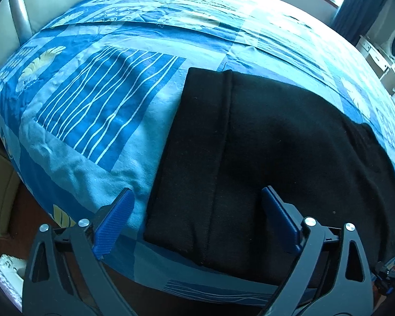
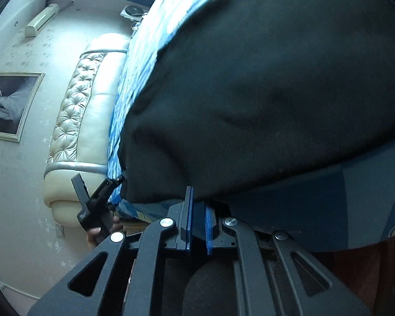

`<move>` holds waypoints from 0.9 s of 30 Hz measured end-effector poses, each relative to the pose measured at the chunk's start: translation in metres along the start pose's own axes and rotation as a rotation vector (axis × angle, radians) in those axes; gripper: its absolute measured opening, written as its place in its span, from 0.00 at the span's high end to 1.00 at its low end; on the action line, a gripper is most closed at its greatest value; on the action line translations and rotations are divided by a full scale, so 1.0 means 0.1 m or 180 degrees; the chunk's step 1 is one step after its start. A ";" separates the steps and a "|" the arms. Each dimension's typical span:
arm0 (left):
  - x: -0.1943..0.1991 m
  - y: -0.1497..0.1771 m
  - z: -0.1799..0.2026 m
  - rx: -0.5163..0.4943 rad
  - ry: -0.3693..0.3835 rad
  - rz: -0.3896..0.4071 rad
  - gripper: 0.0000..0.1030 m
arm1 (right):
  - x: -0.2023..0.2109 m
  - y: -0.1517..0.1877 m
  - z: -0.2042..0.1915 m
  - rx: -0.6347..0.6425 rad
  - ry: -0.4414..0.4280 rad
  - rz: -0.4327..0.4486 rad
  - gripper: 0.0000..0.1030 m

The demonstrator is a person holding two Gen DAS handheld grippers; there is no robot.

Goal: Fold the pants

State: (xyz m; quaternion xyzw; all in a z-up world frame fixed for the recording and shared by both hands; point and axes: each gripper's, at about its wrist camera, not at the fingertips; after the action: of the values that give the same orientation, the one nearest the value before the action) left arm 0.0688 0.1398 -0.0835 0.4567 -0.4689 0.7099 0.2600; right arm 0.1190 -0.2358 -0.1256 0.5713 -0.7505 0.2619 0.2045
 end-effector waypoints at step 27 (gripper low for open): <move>0.11 0.13 0.40 -0.0833 0.0311 0.0143 0.02 | -1.35 -2.32 -0.96 0.1942 0.0773 -0.0674 0.69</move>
State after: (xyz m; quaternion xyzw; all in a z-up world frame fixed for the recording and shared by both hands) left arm 0.0697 0.0972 -0.0738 0.3732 -0.5543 0.6697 0.3239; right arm 0.3794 -0.1236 -0.0954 0.6455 -0.5443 0.5176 0.1381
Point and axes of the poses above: each gripper's, at about its wrist camera, not at the fingertips, and x roughly against the way its jaws point, z to its right, y to its underside, and after that the axes turned 6 degrees about x, right-handed
